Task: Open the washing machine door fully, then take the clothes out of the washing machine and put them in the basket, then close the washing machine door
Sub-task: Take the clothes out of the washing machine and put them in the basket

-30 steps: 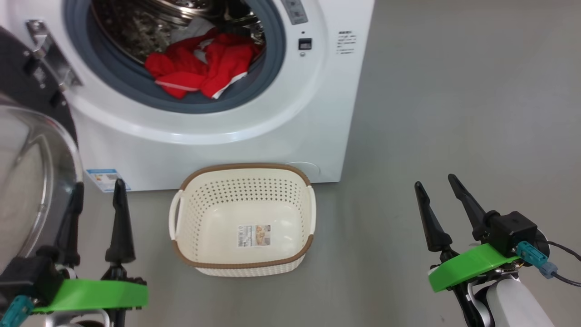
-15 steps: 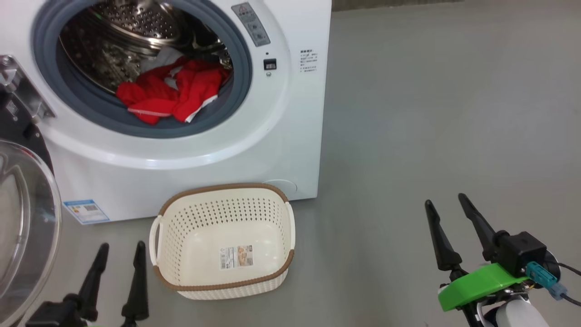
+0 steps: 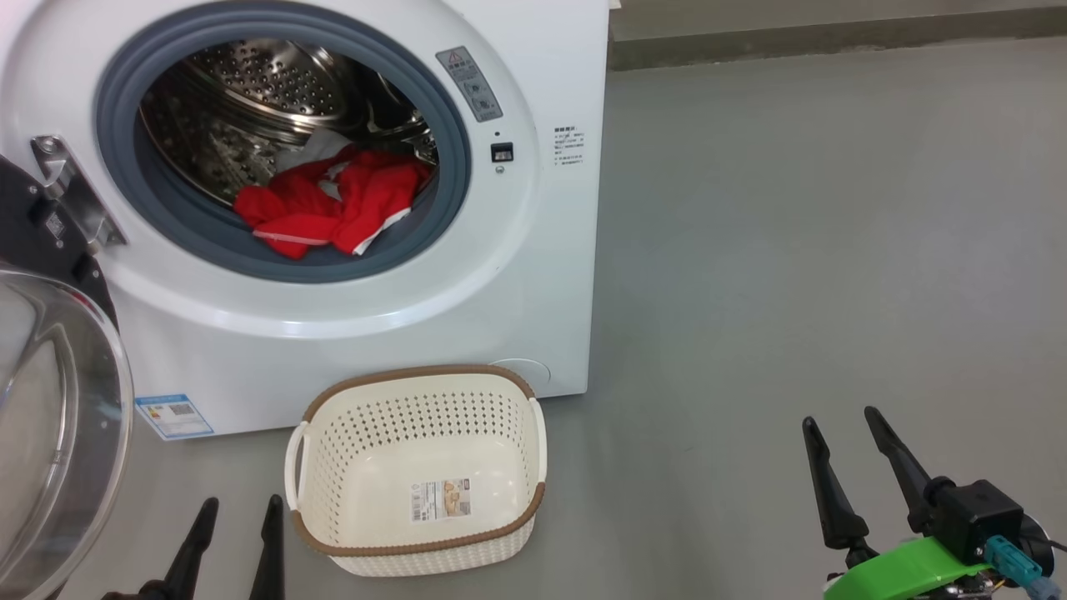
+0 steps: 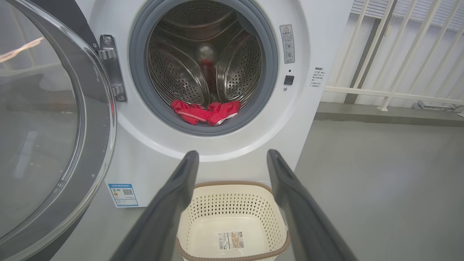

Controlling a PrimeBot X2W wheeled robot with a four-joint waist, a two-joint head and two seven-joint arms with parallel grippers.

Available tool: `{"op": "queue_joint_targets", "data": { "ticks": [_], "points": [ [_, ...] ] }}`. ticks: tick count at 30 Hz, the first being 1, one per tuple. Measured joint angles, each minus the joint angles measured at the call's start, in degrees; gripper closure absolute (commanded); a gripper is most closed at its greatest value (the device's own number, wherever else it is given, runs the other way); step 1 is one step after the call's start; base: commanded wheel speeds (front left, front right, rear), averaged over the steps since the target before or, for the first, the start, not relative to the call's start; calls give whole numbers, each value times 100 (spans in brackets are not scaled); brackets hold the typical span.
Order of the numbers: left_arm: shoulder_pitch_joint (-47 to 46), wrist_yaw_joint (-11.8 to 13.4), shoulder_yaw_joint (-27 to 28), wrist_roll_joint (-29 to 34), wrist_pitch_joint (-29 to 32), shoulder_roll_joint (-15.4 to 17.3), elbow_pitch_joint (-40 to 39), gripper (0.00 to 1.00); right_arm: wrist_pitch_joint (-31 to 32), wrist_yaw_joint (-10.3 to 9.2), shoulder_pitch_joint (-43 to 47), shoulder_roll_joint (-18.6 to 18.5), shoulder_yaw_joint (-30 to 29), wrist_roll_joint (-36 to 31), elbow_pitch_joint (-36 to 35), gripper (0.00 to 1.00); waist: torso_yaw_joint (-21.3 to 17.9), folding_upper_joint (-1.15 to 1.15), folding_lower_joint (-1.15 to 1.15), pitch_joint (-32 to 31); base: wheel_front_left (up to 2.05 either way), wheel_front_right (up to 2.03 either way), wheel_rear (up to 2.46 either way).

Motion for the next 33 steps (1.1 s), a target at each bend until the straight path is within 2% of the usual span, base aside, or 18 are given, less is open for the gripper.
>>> {"op": "queue_joint_targets", "data": {
  "ticks": [18,33],
  "points": [
    [110,111,-23,-3,19,1,2,0,0,0,116,21,74,1,59,0,61,0,0,-124,14,-14,0],
    [111,163,-116,-89,68,5,-194,0,0,0,115,22,126,1,163,0,129,0,0,-104,152,-152,0]
  ]
}}
